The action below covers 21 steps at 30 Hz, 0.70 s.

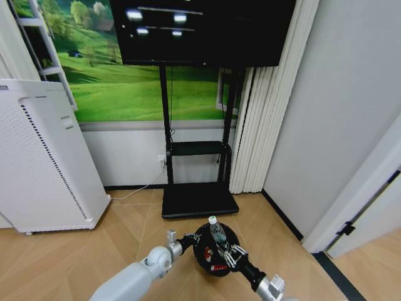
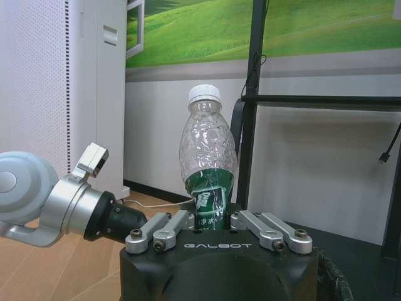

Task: Pick up the trash bin and place the garbage on the floor into it.

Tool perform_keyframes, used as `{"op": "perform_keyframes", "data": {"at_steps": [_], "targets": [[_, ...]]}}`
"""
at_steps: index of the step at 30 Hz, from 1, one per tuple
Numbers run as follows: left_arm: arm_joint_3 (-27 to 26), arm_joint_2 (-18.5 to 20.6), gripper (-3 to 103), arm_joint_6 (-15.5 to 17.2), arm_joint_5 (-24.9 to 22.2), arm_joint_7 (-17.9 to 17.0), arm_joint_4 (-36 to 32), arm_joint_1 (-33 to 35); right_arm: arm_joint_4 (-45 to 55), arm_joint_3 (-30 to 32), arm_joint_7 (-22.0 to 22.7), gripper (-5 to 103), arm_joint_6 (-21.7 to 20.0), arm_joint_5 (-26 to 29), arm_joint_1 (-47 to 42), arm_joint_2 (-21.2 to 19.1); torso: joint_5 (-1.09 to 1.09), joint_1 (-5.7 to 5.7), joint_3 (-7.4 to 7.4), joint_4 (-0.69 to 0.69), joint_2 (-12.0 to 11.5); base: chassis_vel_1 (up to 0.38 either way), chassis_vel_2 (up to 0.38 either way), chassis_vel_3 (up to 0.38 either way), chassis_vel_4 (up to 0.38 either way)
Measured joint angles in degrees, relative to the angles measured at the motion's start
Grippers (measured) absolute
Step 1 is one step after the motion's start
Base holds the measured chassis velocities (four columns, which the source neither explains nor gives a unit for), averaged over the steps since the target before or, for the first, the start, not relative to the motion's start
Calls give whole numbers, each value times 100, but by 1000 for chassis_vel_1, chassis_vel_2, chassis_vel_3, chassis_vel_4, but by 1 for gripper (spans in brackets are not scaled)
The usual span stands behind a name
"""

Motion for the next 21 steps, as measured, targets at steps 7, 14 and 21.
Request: {"op": "perform_keyframes", "data": {"at_steps": [7,14,21], "targets": [[-69,36,7,-7,-4,22,-132,149,-66,-12,-67,35,-3,-248,52,-4,0,0,0,-3,0,0,0,0,0],[-138,94,7,1,13,-8,-183,267,-64,-27,3,62,-12,-226,53,66,-1,0,0,-2,0,0,0,0,0],[-469,243,7,63,-20,-151,-412,525,2,-2,253,89,-20,-27,31,174,-1,0,0,-2,0,0,0,0,0]]}}
